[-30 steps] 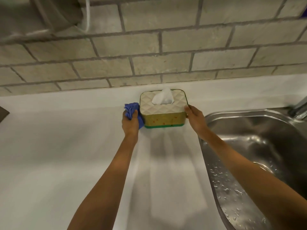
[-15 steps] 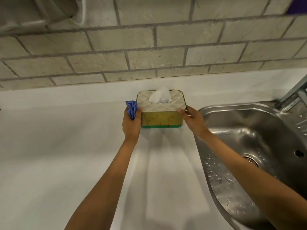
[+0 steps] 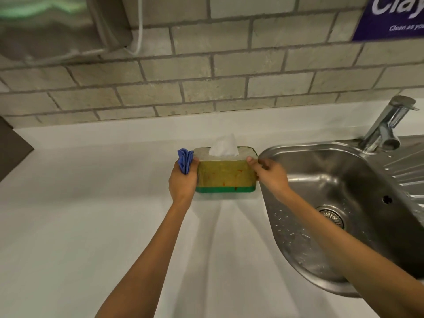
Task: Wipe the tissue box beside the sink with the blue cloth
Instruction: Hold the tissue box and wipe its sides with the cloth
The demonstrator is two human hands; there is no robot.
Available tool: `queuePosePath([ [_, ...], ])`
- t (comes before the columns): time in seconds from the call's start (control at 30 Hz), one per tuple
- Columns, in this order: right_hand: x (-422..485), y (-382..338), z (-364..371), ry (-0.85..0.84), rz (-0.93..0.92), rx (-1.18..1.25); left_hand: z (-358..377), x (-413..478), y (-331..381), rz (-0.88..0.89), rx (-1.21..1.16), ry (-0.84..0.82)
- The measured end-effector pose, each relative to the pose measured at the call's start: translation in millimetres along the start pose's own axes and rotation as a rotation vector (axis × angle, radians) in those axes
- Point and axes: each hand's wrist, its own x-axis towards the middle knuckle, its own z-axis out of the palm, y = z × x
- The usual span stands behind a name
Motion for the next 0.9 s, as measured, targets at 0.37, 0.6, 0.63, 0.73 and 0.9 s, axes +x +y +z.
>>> queuePosePath([
  [0.37, -4, -12, -9, -0.08, 0.112, 0.156, -13, -15, 9, -0.02, 0.098, 0.057],
  [0.6, 21, -14, -14, -0.26, 0.134, 0.093, -10, 2, 22, -0.059, 0.173, 0.029],
  [0.63, 25, -13, -14, -0.289, 0.131, 0.1, -10, 3, 23, -0.059, 0.183, 0.029],
  [0.73, 35, -10, -14, -0.397, 0.106, 0.176, -7, 7, 24, -0.052, 0.207, 0.04],
  [0.9, 53, -8, -6, -0.526, 0.094, 0.236, -3, 8, 22, -0.034, 0.194, 0.084],
])
